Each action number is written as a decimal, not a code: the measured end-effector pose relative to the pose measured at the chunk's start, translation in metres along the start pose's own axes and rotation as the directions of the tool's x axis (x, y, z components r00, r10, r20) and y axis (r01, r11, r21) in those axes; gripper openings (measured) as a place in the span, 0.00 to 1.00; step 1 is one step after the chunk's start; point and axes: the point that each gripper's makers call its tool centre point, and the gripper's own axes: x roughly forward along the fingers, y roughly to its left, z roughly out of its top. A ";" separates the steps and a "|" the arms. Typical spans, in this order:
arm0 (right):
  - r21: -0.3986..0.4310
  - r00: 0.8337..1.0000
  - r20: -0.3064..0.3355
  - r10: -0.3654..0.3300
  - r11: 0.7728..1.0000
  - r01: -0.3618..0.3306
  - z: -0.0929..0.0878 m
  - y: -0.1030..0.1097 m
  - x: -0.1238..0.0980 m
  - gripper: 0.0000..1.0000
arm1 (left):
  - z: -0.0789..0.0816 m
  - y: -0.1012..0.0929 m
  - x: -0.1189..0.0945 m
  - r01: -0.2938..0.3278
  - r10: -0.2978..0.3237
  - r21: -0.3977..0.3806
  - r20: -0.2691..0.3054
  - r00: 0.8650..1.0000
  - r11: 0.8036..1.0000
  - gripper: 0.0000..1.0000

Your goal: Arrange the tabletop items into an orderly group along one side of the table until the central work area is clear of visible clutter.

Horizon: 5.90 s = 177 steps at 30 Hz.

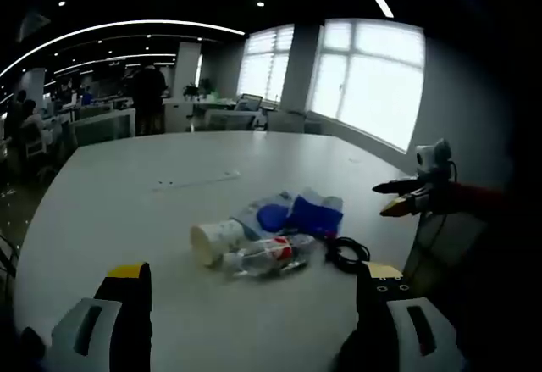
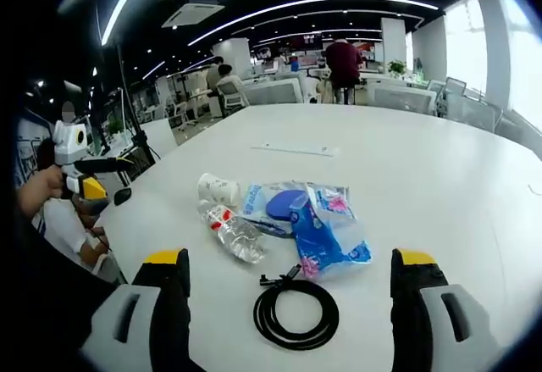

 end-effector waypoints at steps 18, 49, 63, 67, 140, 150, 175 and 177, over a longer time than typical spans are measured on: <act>-0.013 1.000 -0.010 0.017 1.000 -0.017 -0.001 -0.001 0.004 0.94 | 0.001 -0.002 -0.001 -0.002 0.002 0.005 0.001 1.000 1.000 1.00; -0.122 0.993 -0.075 0.088 0.988 -0.097 0.008 0.019 0.018 0.86 | -0.006 -0.004 -0.008 0.002 -0.002 0.009 -0.013 1.000 1.000 1.00; -0.186 0.983 -0.097 0.158 0.967 -0.174 0.022 0.042 0.037 0.78 | -0.012 0.014 -0.014 -0.017 0.017 -0.003 0.003 1.000 1.000 1.00; -0.209 0.975 -0.113 0.192 0.954 -0.213 0.024 0.052 0.045 0.75 | -0.011 0.011 -0.014 -0.017 0.017 0.002 0.001 1.000 1.000 1.00; -0.435 0.808 -0.438 0.395 0.693 -0.574 0.031 0.176 0.170 0.45 | -0.012 0.017 -0.036 -0.103 0.105 -0.062 0.019 0.994 0.993 1.00; -0.413 0.791 -0.463 0.399 0.693 -0.591 0.022 0.181 0.183 0.44 | -0.012 0.013 -0.038 -0.107 0.109 -0.072 0.028 0.994 0.992 1.00; -0.426 0.766 -0.556 0.323 0.681 -0.596 -0.005 0.187 0.216 0.29 | -0.010 0.011 -0.033 -0.079 0.080 -0.042 0.013 0.997 0.996 1.00; -0.438 0.765 -0.560 0.317 0.671 -0.599 -0.007 0.188 0.220 0.28 | -0.010 0.013 -0.034 -0.082 0.083 -0.045 0.015 0.996 0.996 0.99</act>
